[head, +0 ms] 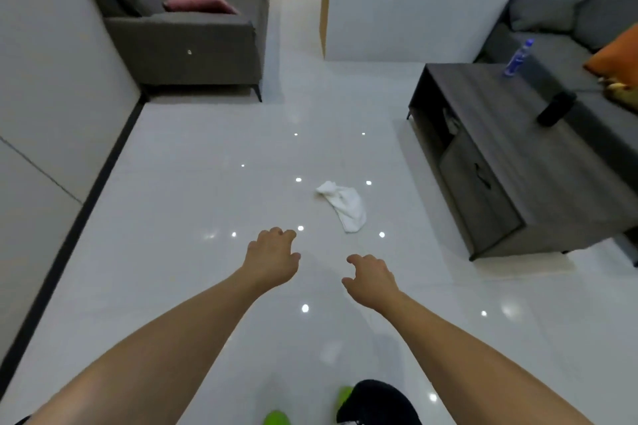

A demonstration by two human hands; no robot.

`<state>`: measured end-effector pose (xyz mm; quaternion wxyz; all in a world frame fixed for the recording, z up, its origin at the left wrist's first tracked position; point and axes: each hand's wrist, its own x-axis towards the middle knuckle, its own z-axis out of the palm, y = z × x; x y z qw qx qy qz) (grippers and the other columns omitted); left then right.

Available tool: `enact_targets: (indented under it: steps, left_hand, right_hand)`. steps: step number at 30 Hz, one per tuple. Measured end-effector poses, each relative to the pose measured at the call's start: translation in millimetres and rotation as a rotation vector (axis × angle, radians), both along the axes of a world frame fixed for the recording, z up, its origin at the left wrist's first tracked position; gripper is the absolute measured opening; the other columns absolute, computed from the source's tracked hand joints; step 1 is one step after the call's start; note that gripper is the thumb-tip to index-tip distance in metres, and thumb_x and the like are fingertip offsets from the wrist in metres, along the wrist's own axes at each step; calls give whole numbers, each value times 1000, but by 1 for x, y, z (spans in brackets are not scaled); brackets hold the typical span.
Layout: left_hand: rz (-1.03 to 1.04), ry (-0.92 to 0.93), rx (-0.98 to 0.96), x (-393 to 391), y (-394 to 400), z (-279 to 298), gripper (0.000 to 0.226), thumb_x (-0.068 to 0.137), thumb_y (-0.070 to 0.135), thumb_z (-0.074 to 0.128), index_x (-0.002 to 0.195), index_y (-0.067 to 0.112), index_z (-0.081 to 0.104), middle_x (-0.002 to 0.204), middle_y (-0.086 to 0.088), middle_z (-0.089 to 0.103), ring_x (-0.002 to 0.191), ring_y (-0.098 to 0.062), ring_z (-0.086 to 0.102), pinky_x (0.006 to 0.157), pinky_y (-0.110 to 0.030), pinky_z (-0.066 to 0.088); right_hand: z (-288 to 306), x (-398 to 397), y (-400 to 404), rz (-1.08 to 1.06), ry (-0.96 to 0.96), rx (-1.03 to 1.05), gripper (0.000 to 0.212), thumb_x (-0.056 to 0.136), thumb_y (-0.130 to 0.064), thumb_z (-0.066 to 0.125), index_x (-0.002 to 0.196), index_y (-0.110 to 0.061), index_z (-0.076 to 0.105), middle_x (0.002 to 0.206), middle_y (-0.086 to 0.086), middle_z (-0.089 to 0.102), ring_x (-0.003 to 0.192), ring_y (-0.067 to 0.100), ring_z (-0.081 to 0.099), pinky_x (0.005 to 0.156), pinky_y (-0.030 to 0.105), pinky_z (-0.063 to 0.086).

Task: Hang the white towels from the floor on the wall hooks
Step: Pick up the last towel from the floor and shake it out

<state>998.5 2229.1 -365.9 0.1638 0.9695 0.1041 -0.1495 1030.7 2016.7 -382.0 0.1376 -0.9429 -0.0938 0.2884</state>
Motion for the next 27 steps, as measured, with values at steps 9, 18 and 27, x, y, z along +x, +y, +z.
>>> enact_targets:
  steps: [9, 18, 27]
  left_hand:
    - [-141, 96, -15, 227, -15, -79, 50, 95, 38, 48, 141, 18, 44, 135, -8, 49, 121, -28, 46, 96, -40, 42]
    - [-51, 311, -129, 405, -15, -172, 48, 94, 35, 55, 138, 16, 50, 131, -12, 53, 119, -30, 51, 97, -36, 43]
    - [-177, 455, -164, 532, -3, -396, 44, 92, 32, 58, 132, 15, 55, 128, -13, 57, 117, -29, 54, 97, -32, 39]
  right_hand:
    - [-91, 206, -22, -221, 97, 16, 50, 92, -35, 55, 140, -21, 48, 129, 8, 54, 124, 29, 47, 98, 36, 43]
    - [-188, 379, -27, -355, 284, 47, 44, 91, -30, 56, 131, -13, 56, 121, 11, 61, 116, 30, 54, 93, 36, 48]
    - [-407, 471, 13, -615, 354, 79, 31, 90, -25, 58, 113, -5, 66, 113, 15, 68, 111, 33, 59, 86, 35, 46]
